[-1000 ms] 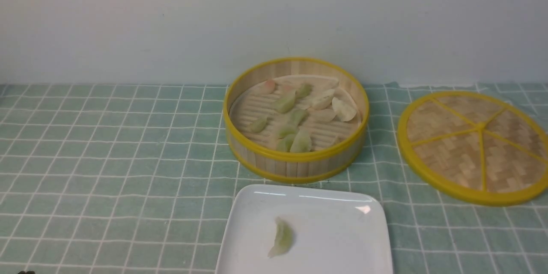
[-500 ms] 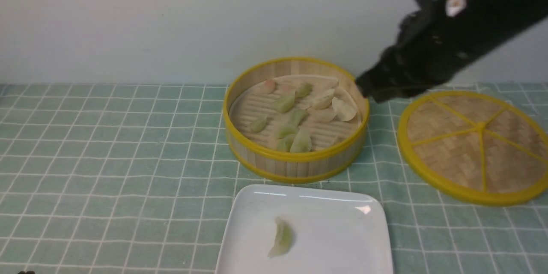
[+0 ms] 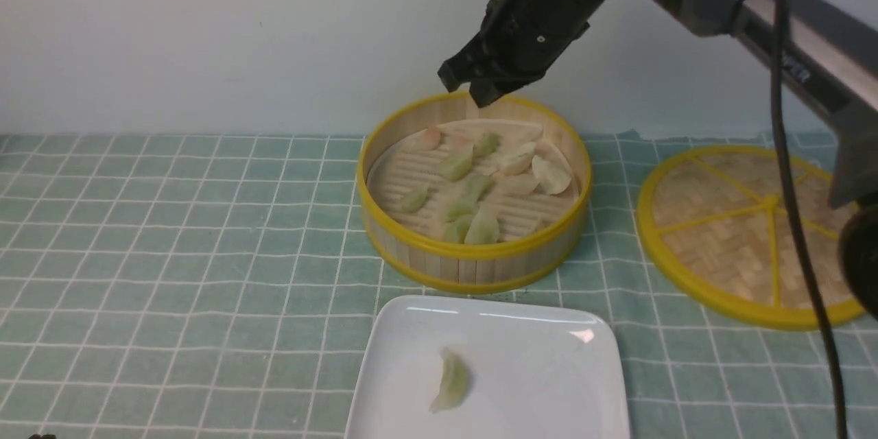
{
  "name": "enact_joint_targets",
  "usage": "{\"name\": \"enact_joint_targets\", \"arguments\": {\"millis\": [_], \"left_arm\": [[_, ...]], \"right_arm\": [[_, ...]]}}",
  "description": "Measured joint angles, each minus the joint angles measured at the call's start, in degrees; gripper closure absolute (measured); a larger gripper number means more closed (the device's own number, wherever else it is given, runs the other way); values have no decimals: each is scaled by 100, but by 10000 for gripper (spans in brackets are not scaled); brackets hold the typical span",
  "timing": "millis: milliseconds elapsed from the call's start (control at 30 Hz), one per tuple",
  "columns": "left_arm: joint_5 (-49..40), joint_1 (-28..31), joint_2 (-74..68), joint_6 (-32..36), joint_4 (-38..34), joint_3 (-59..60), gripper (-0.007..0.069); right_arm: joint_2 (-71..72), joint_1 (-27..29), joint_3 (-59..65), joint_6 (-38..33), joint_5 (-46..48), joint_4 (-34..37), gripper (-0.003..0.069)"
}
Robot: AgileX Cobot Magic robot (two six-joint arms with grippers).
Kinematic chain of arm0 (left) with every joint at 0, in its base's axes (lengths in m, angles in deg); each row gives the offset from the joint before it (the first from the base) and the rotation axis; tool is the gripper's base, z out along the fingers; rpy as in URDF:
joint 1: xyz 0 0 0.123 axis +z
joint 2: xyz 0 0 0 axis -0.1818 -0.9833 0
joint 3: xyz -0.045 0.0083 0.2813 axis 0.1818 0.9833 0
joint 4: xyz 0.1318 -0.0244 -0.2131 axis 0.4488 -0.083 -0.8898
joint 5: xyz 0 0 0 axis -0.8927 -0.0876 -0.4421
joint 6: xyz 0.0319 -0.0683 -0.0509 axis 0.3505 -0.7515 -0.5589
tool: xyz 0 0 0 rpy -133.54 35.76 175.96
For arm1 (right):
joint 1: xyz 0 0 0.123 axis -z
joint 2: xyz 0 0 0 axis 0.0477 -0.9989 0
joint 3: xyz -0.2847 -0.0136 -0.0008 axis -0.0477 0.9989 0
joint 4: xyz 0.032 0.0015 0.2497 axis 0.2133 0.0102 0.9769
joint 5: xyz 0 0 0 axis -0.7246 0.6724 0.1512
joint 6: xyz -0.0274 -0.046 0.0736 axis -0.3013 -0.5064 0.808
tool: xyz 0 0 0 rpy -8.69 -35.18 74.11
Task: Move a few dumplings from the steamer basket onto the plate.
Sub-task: Use the right arm to grab a dumpling from inside the steamer
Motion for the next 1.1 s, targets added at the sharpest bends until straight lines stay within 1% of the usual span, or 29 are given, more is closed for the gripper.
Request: {"name": "enact_joint_targets", "arguments": {"millis": [133, 200, 267, 400, 467, 500, 533, 600, 633, 700, 800, 1033, 1067, 1100], "left_arm": [[0, 0, 0, 0, 0, 0, 631], [0, 0, 0, 0, 0, 0, 631], [0, 0, 0, 0, 0, 0, 631], [0, 0, 0, 0, 0, 0, 631], [0, 0, 0, 0, 0, 0, 631], [0, 0, 0, 0, 0, 0, 631], [0, 0, 0, 0, 0, 0, 631], [0, 0, 0, 0, 0, 0, 631], [0, 0, 0, 0, 0, 0, 631], [0, 0, 0, 0, 0, 0, 631], [0, 0, 0, 0, 0, 0, 631], [0, 0, 0, 0, 0, 0, 631], [0, 0, 0, 0, 0, 0, 631], [0, 0, 0, 0, 0, 0, 631]], "right_arm": [[-88, 43, -39, 215, 27, -527, 658], [-101, 85, -39, 204, 27, -606, 648], [-150, 233, -44, 100, 27, -603, 599], [-376, 498, -50, 32, 27, -381, 461], [-443, 544, -21, 24, 22, -348, 419], [-535, 601, 65, 18, 22, -336, 354], [-599, 613, 150, -10, 22, -342, 309], [-705, 619, 272, -79, 22, -416, 250], [-751, 619, 299, -111, 22, -446, 232], [-862, 619, 307, -168, 22, -486, 206], [-996, 619, 314, -207, 16, -510, 192], [-1148, 619, 311, -212, 17, -467, 188], [-1159, 619, 306, -212, 17, -449, 193], [-1165, 619, 299, -212, 24, -412, 211]]}}
